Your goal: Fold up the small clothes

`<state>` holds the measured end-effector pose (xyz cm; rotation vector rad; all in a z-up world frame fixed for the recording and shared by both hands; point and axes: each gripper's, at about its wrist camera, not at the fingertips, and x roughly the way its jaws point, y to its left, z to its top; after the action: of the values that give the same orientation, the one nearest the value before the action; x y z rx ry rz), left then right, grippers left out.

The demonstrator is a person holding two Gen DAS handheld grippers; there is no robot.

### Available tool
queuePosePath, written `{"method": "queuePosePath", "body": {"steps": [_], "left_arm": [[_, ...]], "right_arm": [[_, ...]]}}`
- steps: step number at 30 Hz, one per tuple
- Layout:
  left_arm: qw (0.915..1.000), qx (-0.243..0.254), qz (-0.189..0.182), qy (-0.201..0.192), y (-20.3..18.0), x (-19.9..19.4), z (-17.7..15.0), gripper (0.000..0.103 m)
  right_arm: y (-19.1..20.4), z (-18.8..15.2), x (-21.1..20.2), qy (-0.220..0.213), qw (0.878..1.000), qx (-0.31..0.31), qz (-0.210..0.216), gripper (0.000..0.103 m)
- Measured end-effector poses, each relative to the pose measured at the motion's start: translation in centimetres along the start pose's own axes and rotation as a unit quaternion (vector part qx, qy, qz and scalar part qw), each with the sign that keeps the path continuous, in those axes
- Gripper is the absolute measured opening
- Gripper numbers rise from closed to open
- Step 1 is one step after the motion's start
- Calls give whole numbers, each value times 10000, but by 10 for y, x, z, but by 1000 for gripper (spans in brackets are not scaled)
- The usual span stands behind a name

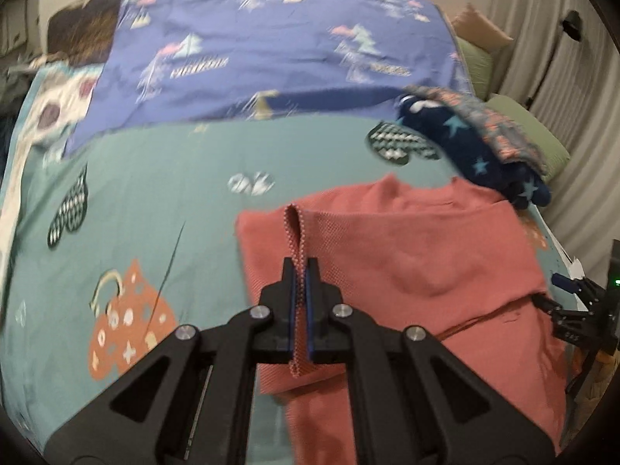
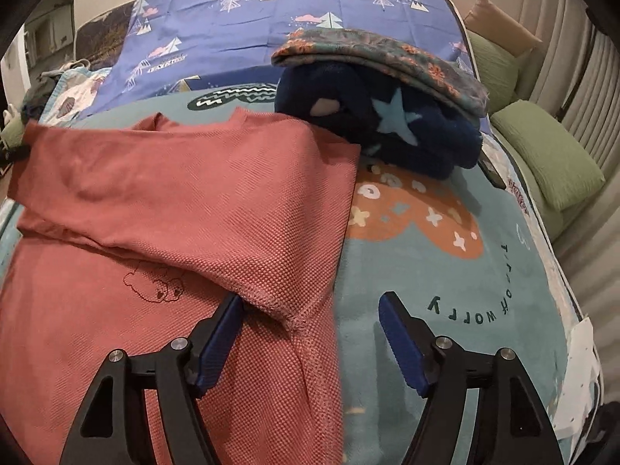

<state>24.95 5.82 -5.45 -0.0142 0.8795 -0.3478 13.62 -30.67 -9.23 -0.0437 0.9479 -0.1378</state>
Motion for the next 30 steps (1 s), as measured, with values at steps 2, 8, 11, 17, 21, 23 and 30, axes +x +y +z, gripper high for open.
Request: {"method": "queuePosePath", "body": {"steps": [2, 8, 11, 17, 21, 23, 30], "left_arm": [[9999, -108, -28, 96, 7, 6, -7, 5], [9993, -47, 137, 352, 12, 21, -20, 27], [9991, -115, 231, 349, 19, 20, -25, 53], [9983, -266, 65, 522, 30, 25, -34, 59], [9962, -538, -325, 595, 35, 31, -37, 59], [9960, -597, -363, 565, 35, 34, -37, 59], [9961, -596, -392, 511, 28, 43, -30, 61]], "right_arm": [[-3, -1, -1, 2, 10000, 50, 45, 74], [-16, 1, -12, -67, 9987, 360, 365, 74], [-22, 3, -17, -121, 9961, 519, 707, 74], [-41, 5, -13, -79, 9871, 999, 1246, 75], [-47, 8, 6, 154, 9836, 1191, 1345, 75], [-50, 11, 13, 186, 9786, 1329, 1558, 75], [-56, 27, 37, 283, 9646, 1701, 1995, 45]]}}
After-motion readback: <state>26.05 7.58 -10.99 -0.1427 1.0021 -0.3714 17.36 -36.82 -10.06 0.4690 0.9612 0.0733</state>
